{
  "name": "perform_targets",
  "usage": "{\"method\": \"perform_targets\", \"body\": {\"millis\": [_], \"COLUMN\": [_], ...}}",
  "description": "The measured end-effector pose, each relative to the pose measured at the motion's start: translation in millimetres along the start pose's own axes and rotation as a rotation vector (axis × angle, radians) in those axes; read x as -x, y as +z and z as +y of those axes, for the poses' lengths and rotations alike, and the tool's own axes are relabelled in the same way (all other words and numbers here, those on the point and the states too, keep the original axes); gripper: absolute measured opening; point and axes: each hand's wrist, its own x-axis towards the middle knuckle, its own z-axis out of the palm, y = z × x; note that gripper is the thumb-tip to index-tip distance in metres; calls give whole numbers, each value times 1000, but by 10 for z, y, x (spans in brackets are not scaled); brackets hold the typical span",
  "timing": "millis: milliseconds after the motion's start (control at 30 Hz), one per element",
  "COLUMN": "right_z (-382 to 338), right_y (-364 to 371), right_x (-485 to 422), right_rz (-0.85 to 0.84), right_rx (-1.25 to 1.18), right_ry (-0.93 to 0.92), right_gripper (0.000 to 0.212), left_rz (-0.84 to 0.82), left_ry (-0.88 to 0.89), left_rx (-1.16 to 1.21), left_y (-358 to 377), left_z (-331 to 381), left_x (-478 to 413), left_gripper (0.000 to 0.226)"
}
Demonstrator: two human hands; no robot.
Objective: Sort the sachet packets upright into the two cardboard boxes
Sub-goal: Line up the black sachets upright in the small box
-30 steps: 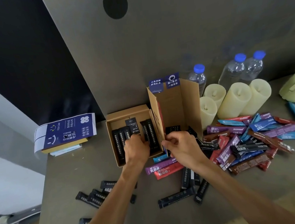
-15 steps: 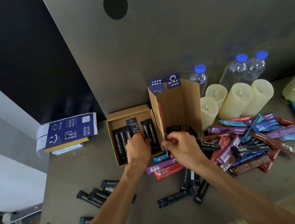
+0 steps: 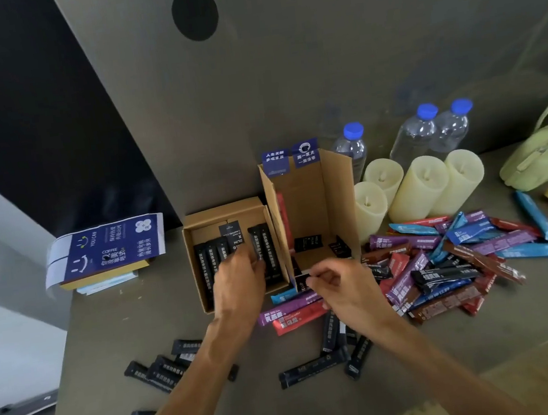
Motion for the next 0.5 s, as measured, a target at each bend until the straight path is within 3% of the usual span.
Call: {"method": "perform_targets", "body": {"millis": [267,500], "right_z": [511,613], "right_y": [-574,-528], "right_x": [222,348], "right_rz": [216,95], "right_rx": [238,306], "right_ry": [50,17], "right_gripper": [7,8], "left_rz": [-45,-228], "left_ry": [119,42], "left_rx": [107,-66], "left_y": [163,674], "left_z": [256,392], "left_x": [614,887], "left_gripper": [12,14]}}
